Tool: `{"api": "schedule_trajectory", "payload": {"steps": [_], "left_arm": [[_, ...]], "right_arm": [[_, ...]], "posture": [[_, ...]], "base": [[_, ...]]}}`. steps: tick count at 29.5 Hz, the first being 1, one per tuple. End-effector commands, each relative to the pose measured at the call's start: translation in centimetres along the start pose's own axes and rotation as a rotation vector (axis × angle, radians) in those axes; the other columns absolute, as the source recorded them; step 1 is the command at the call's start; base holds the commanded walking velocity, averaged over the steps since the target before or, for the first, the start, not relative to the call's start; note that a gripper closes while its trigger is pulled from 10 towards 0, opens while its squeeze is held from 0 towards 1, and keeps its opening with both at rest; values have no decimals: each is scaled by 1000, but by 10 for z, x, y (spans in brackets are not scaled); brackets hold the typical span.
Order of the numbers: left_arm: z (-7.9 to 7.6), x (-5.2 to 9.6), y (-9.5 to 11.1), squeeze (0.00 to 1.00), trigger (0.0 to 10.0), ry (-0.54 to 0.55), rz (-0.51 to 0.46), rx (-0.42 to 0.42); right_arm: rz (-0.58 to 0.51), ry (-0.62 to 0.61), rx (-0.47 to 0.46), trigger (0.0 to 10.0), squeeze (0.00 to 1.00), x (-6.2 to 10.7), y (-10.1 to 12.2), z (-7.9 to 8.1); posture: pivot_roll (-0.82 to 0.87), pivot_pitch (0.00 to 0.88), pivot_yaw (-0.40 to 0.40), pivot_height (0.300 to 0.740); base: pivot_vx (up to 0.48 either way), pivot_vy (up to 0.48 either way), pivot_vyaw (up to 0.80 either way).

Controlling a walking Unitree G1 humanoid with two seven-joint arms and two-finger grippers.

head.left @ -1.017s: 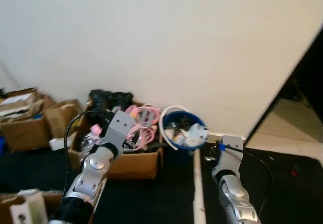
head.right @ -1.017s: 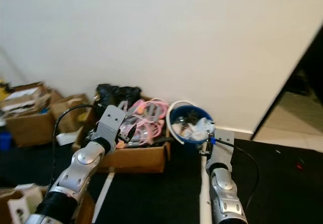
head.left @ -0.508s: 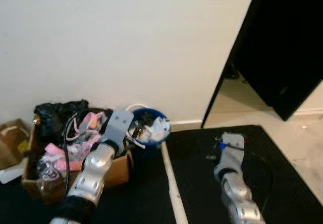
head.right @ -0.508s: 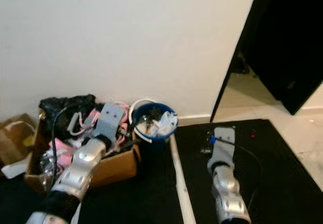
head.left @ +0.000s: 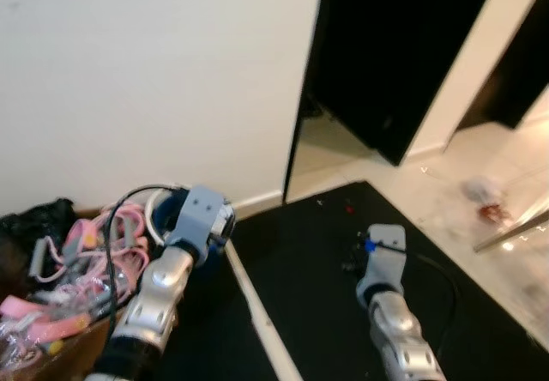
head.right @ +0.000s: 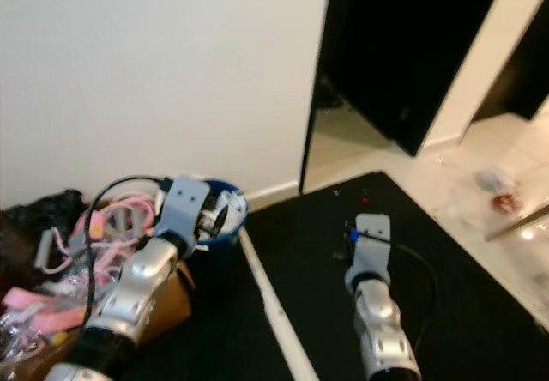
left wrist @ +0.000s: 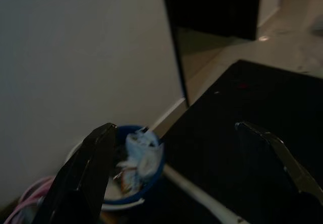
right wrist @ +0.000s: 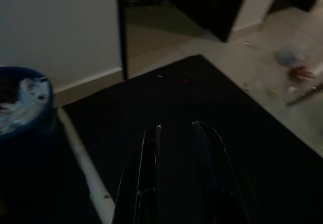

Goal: Picking trash to rubbish bin

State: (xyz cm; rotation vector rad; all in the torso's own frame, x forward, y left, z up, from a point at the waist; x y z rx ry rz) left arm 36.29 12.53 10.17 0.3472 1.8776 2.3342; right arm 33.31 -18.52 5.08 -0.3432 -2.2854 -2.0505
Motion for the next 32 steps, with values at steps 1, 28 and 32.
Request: {"api": "schedule_trajectory", "payload": {"steps": [1, 28, 32], "left_arm": [[-1, 1, -6, 0, 10000, -7, 23, -15], [-3, 2, -9, 0, 10000, -16, 32, 1], [-2, 1, -8, 0, 10000, -16, 32, 3]], "right_arm": [[14, 1, -10, 10000, 0, 1, -3, 2], [23, -7, -15, 10000, 0, 3, -5, 0], [22, -8, -19, 10000, 0, 3, -5, 1]], "posture": [[-72, 53, -26, 740], [-77, 60, -17, 740], [-79, 60, -15, 740]], "base": [[0, 0, -800], [0, 0, -800], [0, 0, -800]]}}
Point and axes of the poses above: a point about 5 cm out from each wrist's last joint towards the gripper, its own x axis pointing back from the gripper into the wrist, its own y axis along the axis of the wrist's last joint, z = x × y, the point moved 4 cm from there along -x, pointing out of the wrist towards the gripper, and after that the axes turned 5 degrees about x, right-handed, at the moved point
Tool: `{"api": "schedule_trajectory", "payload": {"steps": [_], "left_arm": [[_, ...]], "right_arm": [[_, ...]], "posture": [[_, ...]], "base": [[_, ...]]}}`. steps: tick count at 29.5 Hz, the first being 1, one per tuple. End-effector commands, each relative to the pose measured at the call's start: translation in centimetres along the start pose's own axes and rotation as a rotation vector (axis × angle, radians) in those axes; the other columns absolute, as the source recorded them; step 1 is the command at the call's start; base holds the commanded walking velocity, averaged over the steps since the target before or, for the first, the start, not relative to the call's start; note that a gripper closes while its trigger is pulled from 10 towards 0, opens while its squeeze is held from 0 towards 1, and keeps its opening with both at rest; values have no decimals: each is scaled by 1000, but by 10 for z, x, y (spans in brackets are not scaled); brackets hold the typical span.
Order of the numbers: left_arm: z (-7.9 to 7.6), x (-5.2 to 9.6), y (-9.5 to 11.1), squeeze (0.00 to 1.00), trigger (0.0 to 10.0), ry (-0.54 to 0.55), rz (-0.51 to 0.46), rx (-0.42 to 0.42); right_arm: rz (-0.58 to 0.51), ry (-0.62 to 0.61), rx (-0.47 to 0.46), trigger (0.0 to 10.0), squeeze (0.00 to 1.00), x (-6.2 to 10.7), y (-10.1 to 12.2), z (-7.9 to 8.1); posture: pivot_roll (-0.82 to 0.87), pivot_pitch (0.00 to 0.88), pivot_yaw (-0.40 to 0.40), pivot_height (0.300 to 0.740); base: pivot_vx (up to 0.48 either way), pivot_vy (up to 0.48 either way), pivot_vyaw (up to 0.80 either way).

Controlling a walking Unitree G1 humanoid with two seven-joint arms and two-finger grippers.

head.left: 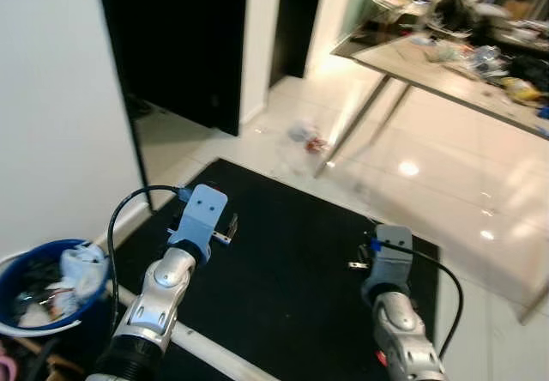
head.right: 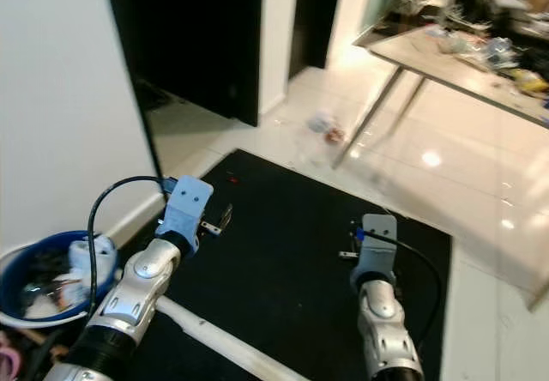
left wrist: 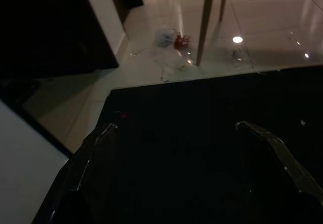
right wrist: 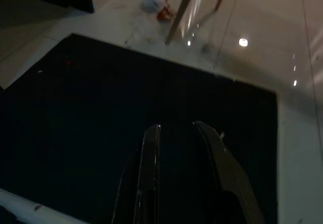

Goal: Picking trash to rubbish bin

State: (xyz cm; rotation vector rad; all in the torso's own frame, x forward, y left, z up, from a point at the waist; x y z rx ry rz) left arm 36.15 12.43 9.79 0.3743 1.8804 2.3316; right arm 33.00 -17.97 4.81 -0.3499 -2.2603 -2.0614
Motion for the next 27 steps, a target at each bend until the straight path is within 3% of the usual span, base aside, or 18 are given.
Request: {"api": "schedule_trajectory", "payload": {"steps": [1, 27], "left_arm": [[0, 1, -5, 0, 10000, -4, 19, -1], [-7, 1, -1, 0, 10000, -63, 3, 27]], "right_arm": [[10, -14, -4, 10000, 0, 0, -2, -5], [7, -6, 11, 10000, 0, -2, -1, -6]], "posture": [[-79, 60, -15, 740], [-78, 44, -17, 740]], "base": [[0, 0, -800], [0, 0, -788]]}}
Point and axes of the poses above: a point about 5 cm out from each wrist's last joint towards the gripper, its own x axis pointing back from the gripper into the wrist, its own y axis along the axis of the wrist's last joint, z = x × y, the point moved 4 cm from there along -x, pointing out of the wrist towards the gripper, and after that the axes turned 5 degrees about x, right-handed, at the moved point
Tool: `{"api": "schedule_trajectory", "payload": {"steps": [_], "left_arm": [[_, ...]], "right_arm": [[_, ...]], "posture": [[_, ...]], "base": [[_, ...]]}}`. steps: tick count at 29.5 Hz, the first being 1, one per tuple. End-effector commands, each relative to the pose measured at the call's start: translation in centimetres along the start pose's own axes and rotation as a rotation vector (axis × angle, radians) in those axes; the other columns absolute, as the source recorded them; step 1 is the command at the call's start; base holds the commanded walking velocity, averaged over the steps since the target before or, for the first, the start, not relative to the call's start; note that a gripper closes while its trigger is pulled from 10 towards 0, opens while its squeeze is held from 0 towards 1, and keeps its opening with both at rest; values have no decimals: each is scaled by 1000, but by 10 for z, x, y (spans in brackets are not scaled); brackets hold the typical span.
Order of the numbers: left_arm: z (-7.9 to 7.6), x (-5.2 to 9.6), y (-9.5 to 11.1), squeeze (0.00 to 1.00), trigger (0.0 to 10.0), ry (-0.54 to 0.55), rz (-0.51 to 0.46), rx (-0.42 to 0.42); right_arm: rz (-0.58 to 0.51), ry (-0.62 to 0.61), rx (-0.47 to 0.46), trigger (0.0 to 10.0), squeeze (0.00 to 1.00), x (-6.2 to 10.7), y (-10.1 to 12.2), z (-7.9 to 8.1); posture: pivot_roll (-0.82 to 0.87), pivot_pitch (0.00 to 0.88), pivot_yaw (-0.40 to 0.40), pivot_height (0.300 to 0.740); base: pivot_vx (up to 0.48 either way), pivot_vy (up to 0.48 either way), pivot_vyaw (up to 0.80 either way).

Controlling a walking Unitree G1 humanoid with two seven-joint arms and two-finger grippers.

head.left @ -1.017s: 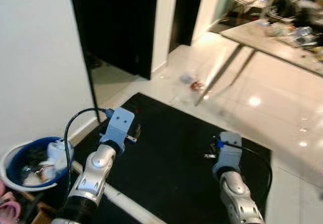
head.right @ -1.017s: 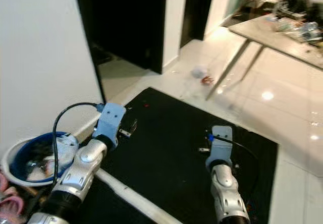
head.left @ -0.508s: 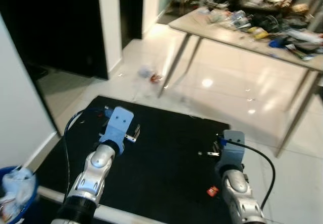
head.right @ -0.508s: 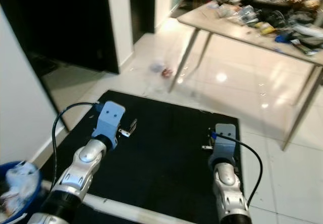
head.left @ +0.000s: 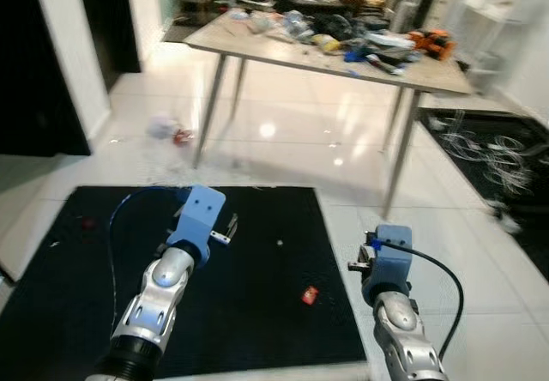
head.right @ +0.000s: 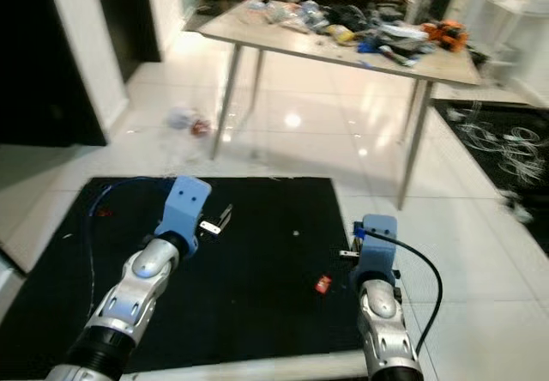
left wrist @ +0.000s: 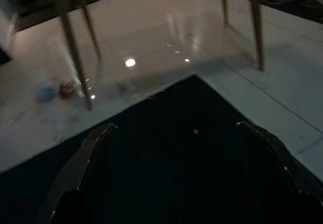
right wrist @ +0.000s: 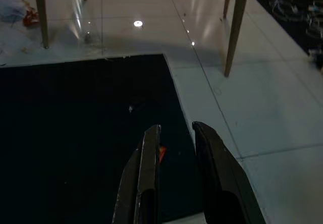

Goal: Picking trash to rubbish bin

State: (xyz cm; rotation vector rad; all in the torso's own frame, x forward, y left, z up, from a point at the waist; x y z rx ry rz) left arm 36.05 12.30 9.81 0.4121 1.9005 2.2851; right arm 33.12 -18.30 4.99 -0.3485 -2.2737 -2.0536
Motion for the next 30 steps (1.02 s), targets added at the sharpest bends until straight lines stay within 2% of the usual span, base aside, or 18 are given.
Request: {"api": "schedule_trajectory", "payload": {"steps": [1, 5, 10, 30], "left_arm": [[-6, 1, -1, 0, 10000, -35, -1, 9], [-8, 1, 1, 0, 10000, -41, -15, 37], [-9, 1, 4, 0, 10000, -47, -29, 59], [-11, 2, 5, 0, 10000, -73, -37, 72]], "right_arm": [[10, 2, 5, 10000, 0, 0, -2, -3], [9, 3, 13, 10000, 0, 0, -2, -3], [0, 12, 14, 10000, 0, -1, 0, 0], [7, 15, 22, 10000, 0, 0, -2, 1]], "posture": [[-81, 39, -18, 740], [-81, 38, -19, 740], [-81, 37, -20, 740], [-79, 30, -20, 740]], "base": [[0, 0, 0], [0, 0, 0], [292, 0, 0], [373, 0, 0]]}}
Point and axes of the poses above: a point about 5 cm out from each wrist's last joint towards the gripper, its own x axis pointing back from the gripper into the wrist, its own y axis along the axis of the wrist's last joint, z = x × y, the point moved 4 cm from there along -x, pointing out of the wrist towards the gripper, and after that the axes turned 5 degrees about x, right-handed, at the moved point
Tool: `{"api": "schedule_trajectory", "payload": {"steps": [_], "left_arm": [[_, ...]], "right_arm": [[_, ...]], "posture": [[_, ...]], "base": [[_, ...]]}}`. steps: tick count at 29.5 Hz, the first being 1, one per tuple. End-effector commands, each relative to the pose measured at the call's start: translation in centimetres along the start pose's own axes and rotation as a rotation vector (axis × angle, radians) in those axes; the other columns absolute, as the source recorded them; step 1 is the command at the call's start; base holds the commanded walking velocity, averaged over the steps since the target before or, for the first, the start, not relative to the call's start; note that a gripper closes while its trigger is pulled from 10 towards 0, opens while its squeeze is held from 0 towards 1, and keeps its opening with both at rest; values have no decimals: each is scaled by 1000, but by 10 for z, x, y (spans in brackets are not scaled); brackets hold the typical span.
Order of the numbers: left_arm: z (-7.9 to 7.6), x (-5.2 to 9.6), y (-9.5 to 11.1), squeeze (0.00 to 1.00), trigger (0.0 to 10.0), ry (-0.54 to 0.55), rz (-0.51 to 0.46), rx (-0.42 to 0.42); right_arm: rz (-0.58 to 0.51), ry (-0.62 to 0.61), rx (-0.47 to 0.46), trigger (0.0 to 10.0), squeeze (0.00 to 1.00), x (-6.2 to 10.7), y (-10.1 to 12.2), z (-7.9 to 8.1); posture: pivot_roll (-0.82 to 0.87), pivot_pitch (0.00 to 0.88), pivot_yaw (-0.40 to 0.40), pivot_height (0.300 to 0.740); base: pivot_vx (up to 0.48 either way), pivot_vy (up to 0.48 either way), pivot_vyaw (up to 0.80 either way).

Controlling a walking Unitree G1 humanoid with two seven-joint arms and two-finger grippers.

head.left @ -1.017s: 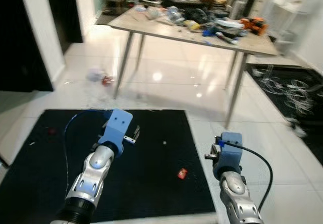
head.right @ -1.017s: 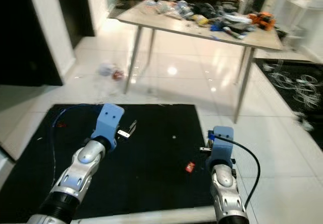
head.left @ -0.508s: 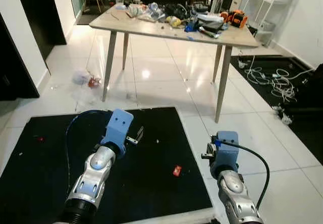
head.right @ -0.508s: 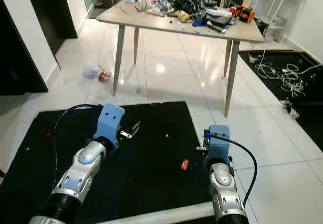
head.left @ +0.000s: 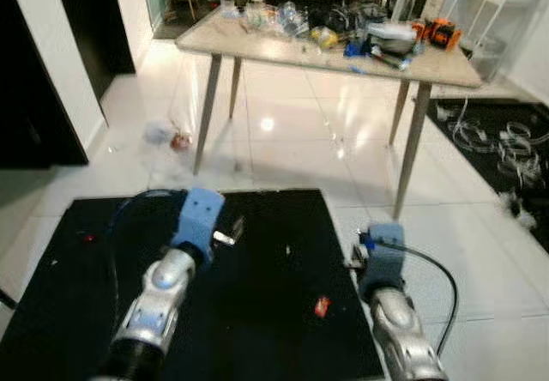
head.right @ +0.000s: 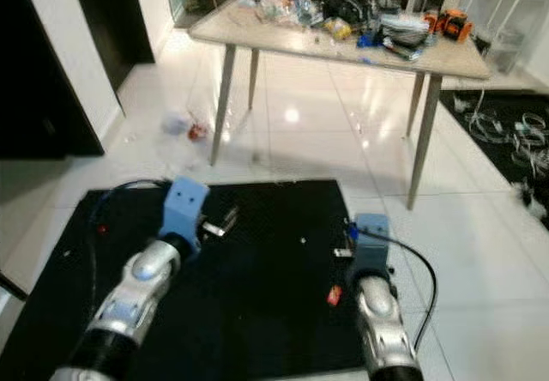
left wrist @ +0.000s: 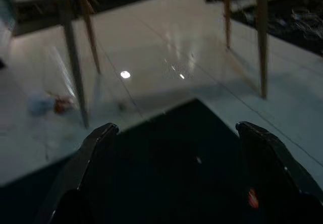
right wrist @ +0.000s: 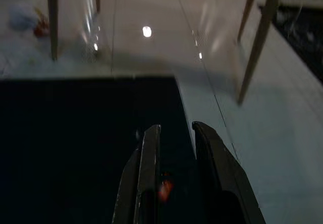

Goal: Picking trash to rubbish bin

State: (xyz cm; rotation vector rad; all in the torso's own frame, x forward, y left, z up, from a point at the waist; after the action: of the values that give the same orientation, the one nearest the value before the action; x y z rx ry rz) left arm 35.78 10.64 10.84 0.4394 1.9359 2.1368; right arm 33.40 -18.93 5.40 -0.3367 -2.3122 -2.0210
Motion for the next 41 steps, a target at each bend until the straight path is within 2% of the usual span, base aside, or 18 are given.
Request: {"api": "schedule_trajectory", "payload": {"steps": [1, 19, 24, 30, 41], "left_arm": [[4, 4, -7, 0, 10000, 5, 22, 0], [5, 2, -7, 0, 10000, 16, 27, 1], [8, 1, -4, 0, 10000, 25, 24, 1], [8, 2, -3, 0, 10000, 30, 24, 4], [8, 2, -3, 0, 10000, 34, 25, 4]], "right_arm": [[18, 17, -10, 10000, 0, 3, -6, 7], [34, 11, 4, 10000, 0, 4, -11, 6], [33, 1, -30, 10000, 0, 4, -9, 5], [39, -5, -32, 10000, 0, 3, -10, 3], [30, 2, -21, 10000, 0, 3, -8, 5]], "posture": [[-79, 30, -20, 740], [-82, 40, -15, 740], [-76, 48, -13, 740], [-71, 57, -15, 740], [-71, 63, -14, 740]], "base": [[386, 0, 0], [389, 0, 0], [379, 0, 0], [379, 0, -800], [379, 0, 0]]}}
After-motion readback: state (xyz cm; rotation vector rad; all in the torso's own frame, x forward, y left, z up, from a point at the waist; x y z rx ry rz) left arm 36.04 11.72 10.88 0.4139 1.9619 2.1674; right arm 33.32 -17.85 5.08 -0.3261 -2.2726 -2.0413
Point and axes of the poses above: a point about 5 cm out from each wrist's last joint towards the gripper, its own x axis pointing back from the gripper into the wrist, its own y axis along the axis of the wrist's last joint, z = x × y, the point moved 4 cm from there along -x, pointing out of the wrist towards the gripper, and after that the axes turned 5 degrees about x, right-handed, at the moved point
